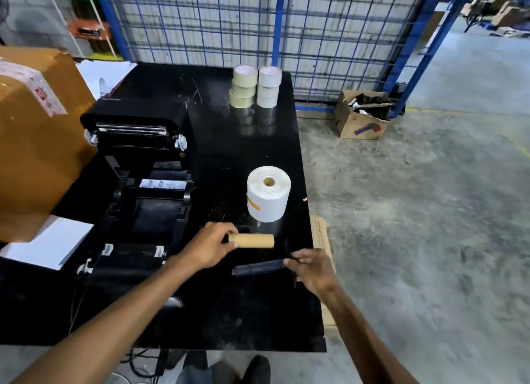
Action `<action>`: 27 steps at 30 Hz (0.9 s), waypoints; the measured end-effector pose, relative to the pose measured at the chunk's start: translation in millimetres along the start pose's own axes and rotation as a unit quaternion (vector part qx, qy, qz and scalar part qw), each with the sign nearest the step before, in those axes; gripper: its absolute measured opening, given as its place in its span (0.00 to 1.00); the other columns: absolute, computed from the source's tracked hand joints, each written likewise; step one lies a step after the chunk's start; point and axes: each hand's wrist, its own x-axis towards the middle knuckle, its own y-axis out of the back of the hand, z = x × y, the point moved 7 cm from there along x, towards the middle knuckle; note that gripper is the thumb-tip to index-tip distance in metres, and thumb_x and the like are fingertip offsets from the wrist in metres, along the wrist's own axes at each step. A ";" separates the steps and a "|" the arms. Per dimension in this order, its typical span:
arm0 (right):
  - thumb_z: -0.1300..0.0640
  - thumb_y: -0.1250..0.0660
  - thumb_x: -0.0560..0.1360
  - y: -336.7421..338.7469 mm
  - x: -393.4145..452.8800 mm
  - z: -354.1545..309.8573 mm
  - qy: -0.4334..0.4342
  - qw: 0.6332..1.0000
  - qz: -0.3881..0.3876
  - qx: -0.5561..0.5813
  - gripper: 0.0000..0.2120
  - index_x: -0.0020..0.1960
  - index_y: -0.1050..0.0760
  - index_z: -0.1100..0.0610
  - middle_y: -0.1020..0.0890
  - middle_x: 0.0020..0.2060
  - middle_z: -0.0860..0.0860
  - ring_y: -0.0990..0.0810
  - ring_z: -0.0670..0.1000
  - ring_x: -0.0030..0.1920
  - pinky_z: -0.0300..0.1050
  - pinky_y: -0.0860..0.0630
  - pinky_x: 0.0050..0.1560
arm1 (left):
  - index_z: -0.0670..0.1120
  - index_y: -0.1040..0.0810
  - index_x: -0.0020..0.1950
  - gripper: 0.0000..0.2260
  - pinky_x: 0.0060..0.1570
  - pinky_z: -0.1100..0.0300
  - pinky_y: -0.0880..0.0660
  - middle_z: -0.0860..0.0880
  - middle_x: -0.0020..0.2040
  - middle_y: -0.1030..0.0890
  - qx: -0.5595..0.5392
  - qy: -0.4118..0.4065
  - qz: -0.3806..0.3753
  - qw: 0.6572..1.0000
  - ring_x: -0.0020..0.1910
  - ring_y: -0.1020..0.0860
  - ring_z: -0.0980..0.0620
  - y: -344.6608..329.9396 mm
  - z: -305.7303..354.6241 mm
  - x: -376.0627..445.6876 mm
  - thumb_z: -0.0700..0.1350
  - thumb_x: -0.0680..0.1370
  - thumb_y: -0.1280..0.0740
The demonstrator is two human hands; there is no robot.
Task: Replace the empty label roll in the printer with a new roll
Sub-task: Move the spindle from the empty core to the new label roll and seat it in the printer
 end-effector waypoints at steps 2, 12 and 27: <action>0.61 0.24 0.69 -15.9 -4.0 2.8 0.001 1.000 0.004 -0.012 0.12 0.50 0.21 0.64 0.21 0.42 0.53 0.20 0.53 0.41 0.50 0.21 0.36 | 0.46 0.19 0.54 0.09 0.49 0.55 0.24 0.47 0.48 0.17 0.022 0.002 -0.021 1.000 0.48 0.20 0.48 -22.9 -1.7 -0.4 0.45 0.75 0.29; 0.51 0.26 0.71 1.4 -2.8 -42.4 0.101 0.983 0.043 -0.150 0.18 0.56 0.21 0.58 0.23 0.49 0.53 0.24 0.48 0.45 0.38 0.24 0.45 | 0.46 0.26 0.67 0.21 0.62 0.56 0.28 0.49 0.59 0.21 -0.072 0.046 0.017 0.996 0.60 0.24 0.51 -23.5 -17.9 5.7 0.49 0.76 0.31; 0.45 0.25 0.68 -37.9 79.0 -150.4 0.151 0.966 0.069 -0.198 0.29 0.62 0.25 0.59 0.32 0.66 0.56 0.29 0.58 0.62 0.49 0.25 0.55 | 0.44 0.23 0.60 0.23 0.52 0.52 0.24 0.45 0.50 0.19 -0.494 0.260 0.009 0.830 0.51 0.22 0.46 -21.9 -5.5 74.4 0.61 0.79 0.44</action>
